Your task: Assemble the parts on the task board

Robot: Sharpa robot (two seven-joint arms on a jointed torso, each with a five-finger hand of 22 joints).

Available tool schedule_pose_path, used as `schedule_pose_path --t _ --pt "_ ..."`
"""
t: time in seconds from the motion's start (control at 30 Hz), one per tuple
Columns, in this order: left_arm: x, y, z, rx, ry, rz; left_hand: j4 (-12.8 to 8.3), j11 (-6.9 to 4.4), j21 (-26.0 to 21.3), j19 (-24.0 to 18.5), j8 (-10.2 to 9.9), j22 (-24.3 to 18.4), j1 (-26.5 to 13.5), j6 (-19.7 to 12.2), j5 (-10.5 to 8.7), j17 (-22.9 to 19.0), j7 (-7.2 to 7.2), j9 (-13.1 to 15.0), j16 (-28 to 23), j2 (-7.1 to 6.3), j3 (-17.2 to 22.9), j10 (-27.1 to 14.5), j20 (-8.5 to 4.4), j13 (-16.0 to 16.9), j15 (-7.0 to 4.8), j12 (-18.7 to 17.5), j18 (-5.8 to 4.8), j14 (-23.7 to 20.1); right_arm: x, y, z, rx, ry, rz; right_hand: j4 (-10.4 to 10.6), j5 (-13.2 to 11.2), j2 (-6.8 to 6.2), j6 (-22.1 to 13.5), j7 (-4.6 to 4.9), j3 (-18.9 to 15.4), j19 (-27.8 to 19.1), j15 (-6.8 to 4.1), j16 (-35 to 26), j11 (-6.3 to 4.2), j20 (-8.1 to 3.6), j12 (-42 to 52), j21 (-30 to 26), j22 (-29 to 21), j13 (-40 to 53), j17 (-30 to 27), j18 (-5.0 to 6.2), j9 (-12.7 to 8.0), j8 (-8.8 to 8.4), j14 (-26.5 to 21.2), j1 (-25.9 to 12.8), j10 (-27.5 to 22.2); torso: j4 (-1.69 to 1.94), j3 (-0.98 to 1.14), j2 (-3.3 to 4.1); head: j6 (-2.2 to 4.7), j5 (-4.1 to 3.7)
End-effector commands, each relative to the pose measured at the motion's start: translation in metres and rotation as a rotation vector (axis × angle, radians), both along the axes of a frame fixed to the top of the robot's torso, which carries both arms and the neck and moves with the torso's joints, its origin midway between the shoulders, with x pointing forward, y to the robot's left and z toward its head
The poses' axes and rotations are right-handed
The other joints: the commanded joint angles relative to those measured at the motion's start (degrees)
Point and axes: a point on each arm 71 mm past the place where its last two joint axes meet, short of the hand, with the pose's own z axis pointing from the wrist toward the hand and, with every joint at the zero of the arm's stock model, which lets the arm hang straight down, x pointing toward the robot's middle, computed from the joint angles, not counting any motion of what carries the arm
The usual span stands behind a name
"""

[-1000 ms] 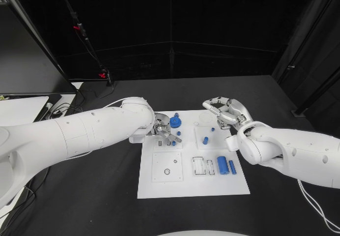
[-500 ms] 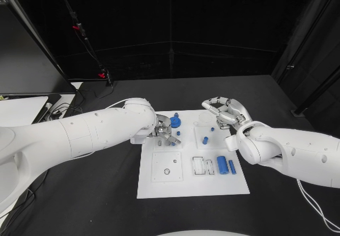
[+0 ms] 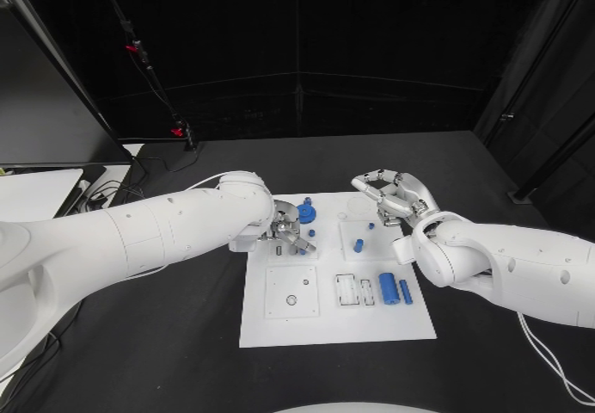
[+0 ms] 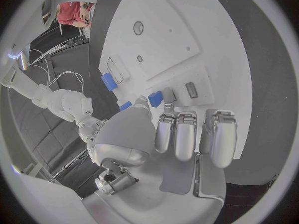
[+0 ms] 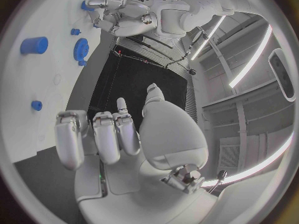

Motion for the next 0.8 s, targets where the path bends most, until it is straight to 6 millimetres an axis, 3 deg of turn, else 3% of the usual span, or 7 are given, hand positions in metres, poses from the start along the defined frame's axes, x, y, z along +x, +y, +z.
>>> schedule_pose_path --t 0.03,0.8 --pt "0.0001 0.0000 0.0003 0.003 0.008 0.001 0.2 -0.10 0.2 6.0 -0.1 15.1 0.3 -0.4 -0.16 15.1 -0.02 0.1 0.0 -0.07 -0.1 6.0 -0.39 15.1 -0.47 0.1 -0.38 6.0 0.0002 0.0008 0.0011 0.002 -0.003 0.000 0.3 0.2 0.18 0.4 2.73 -0.1 4.0 0.25 0.1 0.49 0.57 0.2 0.0 14.1 15.1 15.1 0.26 0.0 0.08 6.1 0.2 6.1 0.00 0.01 -0.02 -0.03 0.00" --pt "0.0000 -0.0033 0.0010 -0.035 0.013 -0.002 0.2 -0.06 0.2 6.0 0.1 15.1 0.2 -0.7 -0.43 15.1 0.04 0.6 0.0 -0.26 -0.5 6.0 -0.40 15.1 -0.46 0.1 -0.38 6.0 0.0007 -0.0001 0.0003 -0.001 0.007 -0.006 0.3 0.2 0.17 0.4 2.74 -0.1 4.0 0.26 0.1 0.50 0.58 0.2 -0.1 14.1 15.1 15.1 0.27 -0.1 0.08 6.1 0.2 6.1 -0.02 0.01 -0.03 0.02 -0.17"
